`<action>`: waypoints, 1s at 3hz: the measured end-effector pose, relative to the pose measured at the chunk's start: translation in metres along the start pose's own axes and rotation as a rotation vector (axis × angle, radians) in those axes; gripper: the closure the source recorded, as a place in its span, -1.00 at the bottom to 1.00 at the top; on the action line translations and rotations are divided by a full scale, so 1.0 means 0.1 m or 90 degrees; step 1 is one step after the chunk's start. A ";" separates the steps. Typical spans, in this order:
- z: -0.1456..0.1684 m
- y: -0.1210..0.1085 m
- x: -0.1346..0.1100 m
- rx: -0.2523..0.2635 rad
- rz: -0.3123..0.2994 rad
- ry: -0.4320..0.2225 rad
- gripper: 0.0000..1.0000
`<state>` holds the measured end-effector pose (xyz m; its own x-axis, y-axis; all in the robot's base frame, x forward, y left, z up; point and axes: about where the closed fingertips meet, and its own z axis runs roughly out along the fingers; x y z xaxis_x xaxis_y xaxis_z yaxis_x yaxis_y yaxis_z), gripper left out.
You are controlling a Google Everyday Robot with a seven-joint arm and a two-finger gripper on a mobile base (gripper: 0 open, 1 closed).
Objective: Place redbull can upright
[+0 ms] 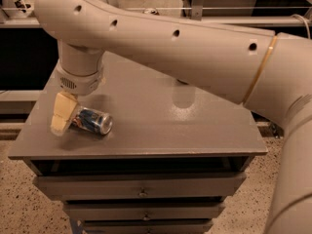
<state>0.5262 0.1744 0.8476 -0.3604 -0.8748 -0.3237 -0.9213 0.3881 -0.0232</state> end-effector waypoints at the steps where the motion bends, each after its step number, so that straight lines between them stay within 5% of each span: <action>1: 0.12 0.04 -0.02 0.005 -0.002 0.019 -0.66; 3: 0.16 -0.02 -0.09 0.026 0.002 0.030 0.25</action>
Offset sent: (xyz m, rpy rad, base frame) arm 0.0017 0.0177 -0.0255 -0.0770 0.0055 -0.0126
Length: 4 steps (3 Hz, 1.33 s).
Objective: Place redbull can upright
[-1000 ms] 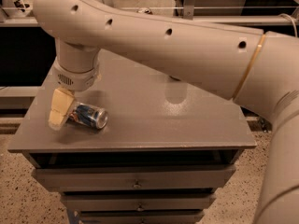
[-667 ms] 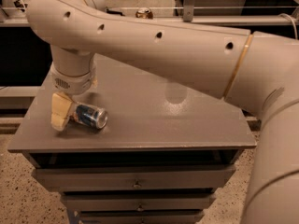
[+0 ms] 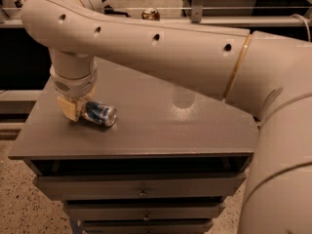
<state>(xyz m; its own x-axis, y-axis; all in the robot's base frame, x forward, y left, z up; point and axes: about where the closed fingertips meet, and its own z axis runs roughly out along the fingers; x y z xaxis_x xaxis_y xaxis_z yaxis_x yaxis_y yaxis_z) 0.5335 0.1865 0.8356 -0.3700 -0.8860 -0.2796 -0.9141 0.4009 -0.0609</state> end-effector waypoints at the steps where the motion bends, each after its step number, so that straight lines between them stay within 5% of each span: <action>1: -0.21 -0.28 -0.15 0.018 0.007 -0.049 0.74; 2: -0.58 -0.63 -0.36 0.029 0.002 -0.161 1.00; 4: -1.14 -0.95 -0.57 0.025 -0.046 -0.436 1.00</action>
Offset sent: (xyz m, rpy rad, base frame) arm 0.1105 -0.0154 0.1386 0.4482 -0.2776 0.0252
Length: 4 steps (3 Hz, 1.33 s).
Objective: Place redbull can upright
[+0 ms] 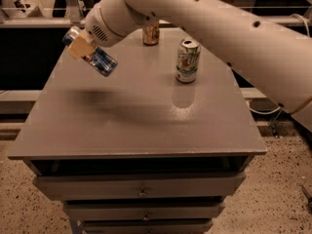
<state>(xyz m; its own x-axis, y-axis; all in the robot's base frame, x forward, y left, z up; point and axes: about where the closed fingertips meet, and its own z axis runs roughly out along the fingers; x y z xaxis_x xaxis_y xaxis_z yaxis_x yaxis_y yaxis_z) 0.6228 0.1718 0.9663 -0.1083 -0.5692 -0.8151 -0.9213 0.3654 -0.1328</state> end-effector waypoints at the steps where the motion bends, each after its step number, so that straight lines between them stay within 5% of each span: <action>1: -0.05 0.09 -0.08 -0.001 -0.025 -0.118 1.00; 2: -0.09 0.17 -0.12 0.025 -0.047 -0.219 1.00; 3: -0.15 0.15 -0.11 0.064 -0.038 -0.318 1.00; 4: -0.12 0.20 0.00 0.068 0.000 -0.374 1.00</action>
Offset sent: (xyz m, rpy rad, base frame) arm -0.0171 0.0058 0.0504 0.5464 -0.4301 -0.0086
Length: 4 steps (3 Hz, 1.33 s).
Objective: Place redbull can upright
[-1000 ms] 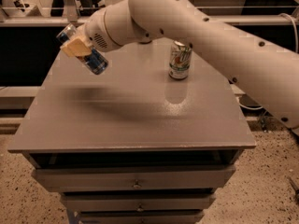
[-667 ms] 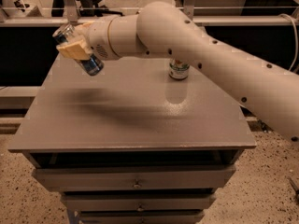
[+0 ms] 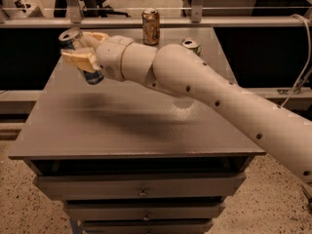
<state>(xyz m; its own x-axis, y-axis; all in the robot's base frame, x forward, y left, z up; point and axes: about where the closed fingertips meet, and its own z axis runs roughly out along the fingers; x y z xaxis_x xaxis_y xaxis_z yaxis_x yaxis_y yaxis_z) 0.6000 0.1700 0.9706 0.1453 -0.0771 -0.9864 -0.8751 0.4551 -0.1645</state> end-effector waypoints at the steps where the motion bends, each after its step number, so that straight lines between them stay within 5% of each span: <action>1: -0.02 0.06 0.22 -0.003 0.060 -0.021 1.00; 2: -0.03 0.10 0.37 -0.012 0.092 0.000 1.00; 4: -0.09 0.18 0.65 -0.034 0.146 0.012 0.16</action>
Offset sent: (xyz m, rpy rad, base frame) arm -0.0038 -0.0062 -0.0601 0.0550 0.2035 0.0190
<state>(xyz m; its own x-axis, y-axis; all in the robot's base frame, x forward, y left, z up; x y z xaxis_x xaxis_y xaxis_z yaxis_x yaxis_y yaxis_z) 0.5896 0.1646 0.9032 -0.0690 0.0062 -0.9976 -0.9077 0.4144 0.0653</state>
